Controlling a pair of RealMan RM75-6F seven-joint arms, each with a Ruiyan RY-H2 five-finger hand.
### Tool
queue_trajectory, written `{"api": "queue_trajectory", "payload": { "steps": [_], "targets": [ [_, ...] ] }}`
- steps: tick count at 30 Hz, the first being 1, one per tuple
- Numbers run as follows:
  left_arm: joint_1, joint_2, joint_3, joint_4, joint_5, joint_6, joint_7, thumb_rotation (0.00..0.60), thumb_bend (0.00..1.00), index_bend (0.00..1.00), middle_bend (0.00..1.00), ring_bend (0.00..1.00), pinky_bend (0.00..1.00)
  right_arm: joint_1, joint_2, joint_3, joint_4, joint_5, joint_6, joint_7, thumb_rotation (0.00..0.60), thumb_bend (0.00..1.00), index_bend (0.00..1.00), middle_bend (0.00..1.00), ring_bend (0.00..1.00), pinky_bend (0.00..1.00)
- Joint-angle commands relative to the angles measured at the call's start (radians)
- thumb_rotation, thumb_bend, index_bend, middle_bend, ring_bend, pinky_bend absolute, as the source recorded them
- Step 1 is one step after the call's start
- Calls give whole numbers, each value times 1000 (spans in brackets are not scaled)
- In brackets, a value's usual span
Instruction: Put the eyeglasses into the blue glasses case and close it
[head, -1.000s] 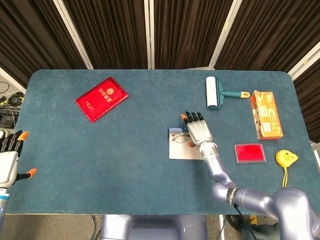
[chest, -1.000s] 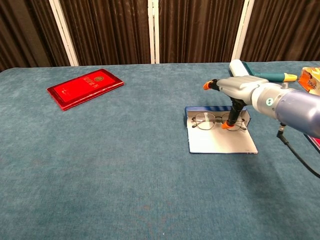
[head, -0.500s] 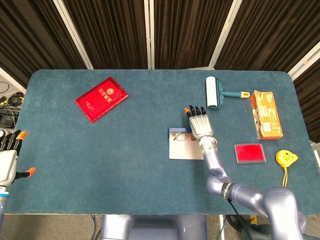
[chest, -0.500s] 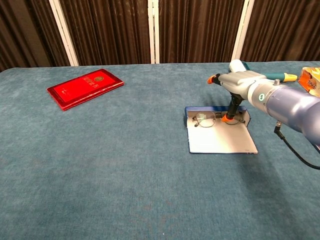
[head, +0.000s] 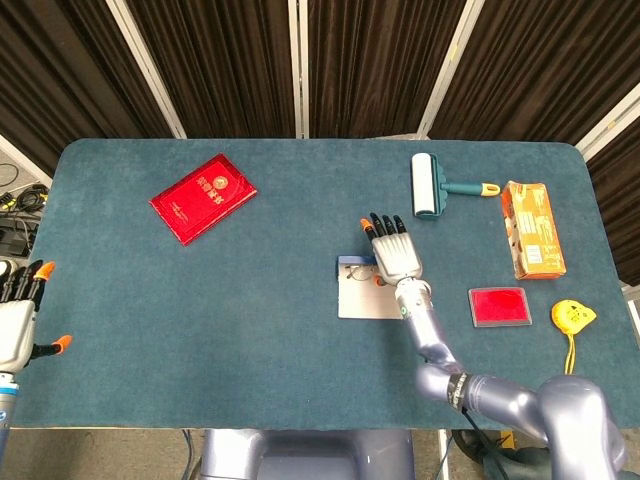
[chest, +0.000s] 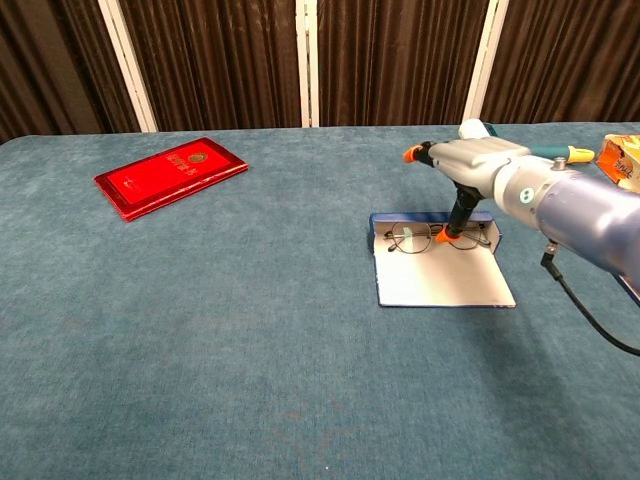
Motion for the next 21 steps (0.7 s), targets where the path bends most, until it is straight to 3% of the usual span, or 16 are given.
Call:
{"api": "queue_trajectory", "payload": {
  "steps": [1,4,7,13,21],
  "targets": [
    [0,2,3,-3,5,0,-3,600,0,0,0,0,0,-43,75,-29,-132,-70,61,9,600,88,0,0,0,0],
    [3,5,10,-13,27,6,-5,600,0,0,0,0,0,-90,148,-89,-271,-144,99,7,600,88,0,0,0,0],
    [4,6,15,-17,37,8,-6,600,0,0,0,0,0,-113,170,-124,-316,-183,116,5,600,88,0,0,0,0],
    [9,8,23,-26,57,17,-6,600,0,0,0,0,0,-138,160,-181,-317,-235,120,-11,600,87,0,0,0,0],
    [12,10,24,-26,62,21,-8,600,0,0,0,0,0,-146,104,-195,-264,-276,118,-31,600,87,5,0,0,0]
  ]
}}
